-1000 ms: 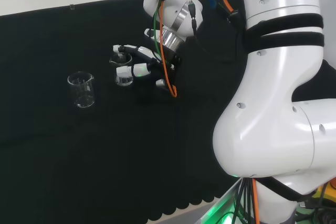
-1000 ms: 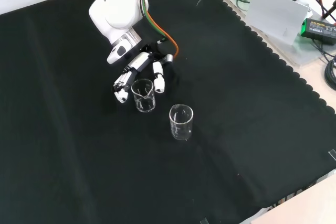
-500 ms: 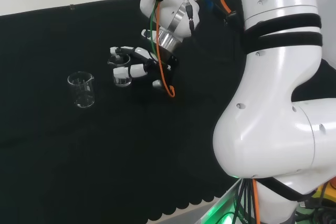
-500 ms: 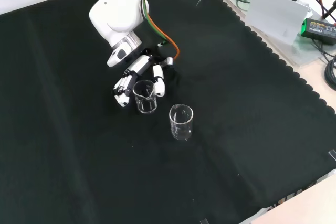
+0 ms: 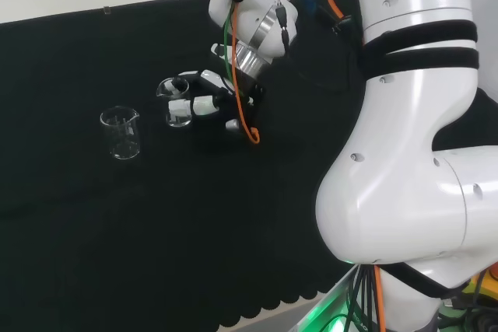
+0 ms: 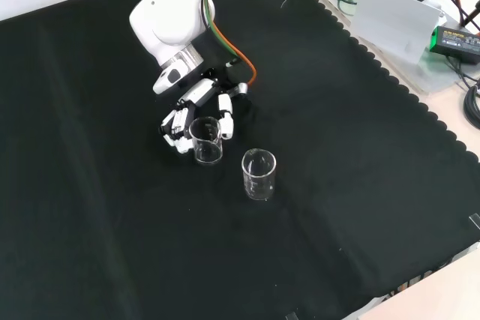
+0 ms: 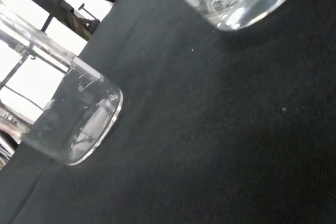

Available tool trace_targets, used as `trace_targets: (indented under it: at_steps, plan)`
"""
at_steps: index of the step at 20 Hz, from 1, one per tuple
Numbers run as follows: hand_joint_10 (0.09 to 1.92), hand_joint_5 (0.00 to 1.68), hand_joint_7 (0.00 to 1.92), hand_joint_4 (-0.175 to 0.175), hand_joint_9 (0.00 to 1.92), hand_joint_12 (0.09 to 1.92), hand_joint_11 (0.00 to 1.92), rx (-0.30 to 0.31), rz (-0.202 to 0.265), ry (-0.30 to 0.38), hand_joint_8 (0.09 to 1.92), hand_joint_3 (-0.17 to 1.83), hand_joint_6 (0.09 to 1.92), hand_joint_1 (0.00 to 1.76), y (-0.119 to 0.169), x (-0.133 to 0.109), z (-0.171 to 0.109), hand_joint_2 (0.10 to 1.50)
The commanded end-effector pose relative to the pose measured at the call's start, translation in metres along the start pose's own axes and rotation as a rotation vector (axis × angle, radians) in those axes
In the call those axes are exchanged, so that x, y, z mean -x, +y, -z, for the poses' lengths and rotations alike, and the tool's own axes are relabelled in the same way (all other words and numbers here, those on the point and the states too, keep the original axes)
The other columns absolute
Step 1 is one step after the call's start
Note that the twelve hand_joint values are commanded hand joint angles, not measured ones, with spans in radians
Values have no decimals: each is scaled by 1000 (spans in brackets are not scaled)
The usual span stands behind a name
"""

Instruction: Pick up the beaker on the right.

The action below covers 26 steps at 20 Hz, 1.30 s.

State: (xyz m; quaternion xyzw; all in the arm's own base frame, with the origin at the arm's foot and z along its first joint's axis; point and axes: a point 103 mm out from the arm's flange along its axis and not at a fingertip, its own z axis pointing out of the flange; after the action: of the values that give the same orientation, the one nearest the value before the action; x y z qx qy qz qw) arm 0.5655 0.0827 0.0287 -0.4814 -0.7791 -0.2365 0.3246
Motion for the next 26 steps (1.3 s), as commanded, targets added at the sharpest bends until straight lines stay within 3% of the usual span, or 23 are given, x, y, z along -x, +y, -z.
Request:
trace_targets:
  at_steps: [1, 3, 6, 8, 9, 12, 16, 23, 26]
  plan:
    - [572, 1114, 844, 142, 733, 1335, 215, 65, 19, 13, 559, -109, 697, 1055, 9, -10, 0, 1060]
    - [532, 1230, 1031, 159, 843, 1307, 309, 98, 26, 23, 499, -144, 583, 1100, 10, -12, 3, 1061]
    - [460, 1302, 1217, 94, 992, 1238, 474, 136, 39, 18, 394, -172, 489, 1139, 12, -18, 8, 1059]
    - [422, 1317, 1310, 45, 1067, 1206, 547, 145, 46, 6, 341, -175, 465, 1155, 14, -23, 11, 1057]
    - [415, 1296, 1320, -39, 1110, 1192, 583, 153, 41, 1, 383, -164, 495, 1209, 12, -23, 16, 1055]
    - [503, 1200, 1408, -9, 1206, 1114, 718, 173, 46, -9, 325, -173, 664, 1272, 12, -27, 28, 1065]
    - [755, 1121, 1355, -19, 1175, 1051, 822, 152, 50, -51, 481, -175, 788, 1276, 11, -32, 37, 1087]
    - [998, 973, 1179, -47, 1113, 1017, 886, 97, 60, -107, 851, -175, 1006, 1254, 5, -37, 51, 1153]
    - [1038, 950, 1157, -54, 1107, 1015, 902, 100, 60, -106, 898, -175, 1038, 1251, -9, -36, 66, 1164]
